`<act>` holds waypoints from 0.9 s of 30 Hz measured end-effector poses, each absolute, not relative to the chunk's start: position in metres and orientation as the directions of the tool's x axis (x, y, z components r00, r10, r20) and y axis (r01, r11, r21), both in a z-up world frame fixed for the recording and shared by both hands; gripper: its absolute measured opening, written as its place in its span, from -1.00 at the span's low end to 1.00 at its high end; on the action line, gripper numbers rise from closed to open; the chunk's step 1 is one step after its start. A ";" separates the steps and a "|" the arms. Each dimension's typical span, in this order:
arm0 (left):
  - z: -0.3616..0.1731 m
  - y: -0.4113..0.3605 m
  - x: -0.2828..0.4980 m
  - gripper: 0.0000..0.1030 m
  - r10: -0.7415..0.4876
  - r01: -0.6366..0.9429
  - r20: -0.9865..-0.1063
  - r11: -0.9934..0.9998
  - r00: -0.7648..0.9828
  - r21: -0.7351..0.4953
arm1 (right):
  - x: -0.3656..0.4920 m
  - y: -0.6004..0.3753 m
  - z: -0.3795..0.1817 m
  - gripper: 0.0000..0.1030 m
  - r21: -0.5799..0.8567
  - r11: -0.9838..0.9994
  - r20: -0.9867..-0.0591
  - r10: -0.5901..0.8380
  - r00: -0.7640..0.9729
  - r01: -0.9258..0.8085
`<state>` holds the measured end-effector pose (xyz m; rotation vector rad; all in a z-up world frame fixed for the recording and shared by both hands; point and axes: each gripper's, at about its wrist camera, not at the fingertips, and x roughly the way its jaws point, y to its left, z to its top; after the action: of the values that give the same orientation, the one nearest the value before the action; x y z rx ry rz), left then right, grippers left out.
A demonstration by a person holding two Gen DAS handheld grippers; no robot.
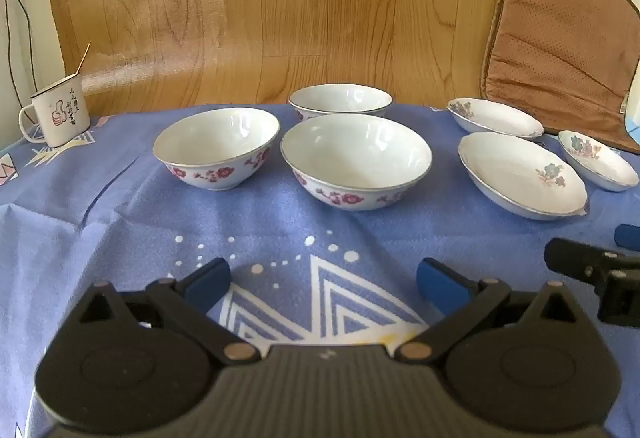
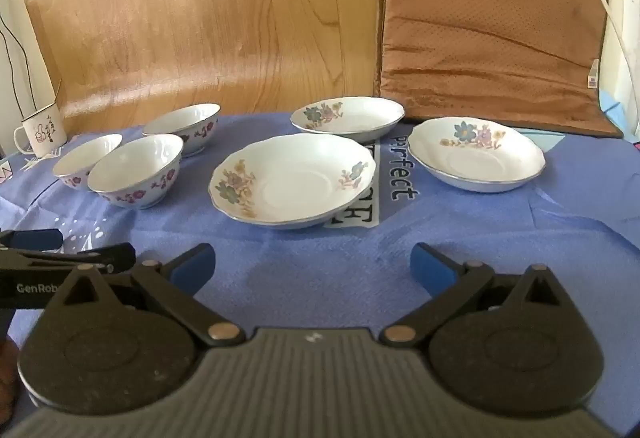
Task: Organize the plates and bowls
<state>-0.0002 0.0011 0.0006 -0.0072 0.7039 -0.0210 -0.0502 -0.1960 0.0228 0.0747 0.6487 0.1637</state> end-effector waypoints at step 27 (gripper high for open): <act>0.001 -0.007 -0.005 1.00 0.012 0.045 -0.640 0.996 0.768 0.072 | -0.047 -0.187 0.022 1.00 0.057 0.985 -0.635 0.161 0.756 -0.162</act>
<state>-0.0048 -0.0066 0.0015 0.0852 0.6952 -0.0176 -0.0467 -0.1865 0.0218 -0.0017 0.6922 0.1763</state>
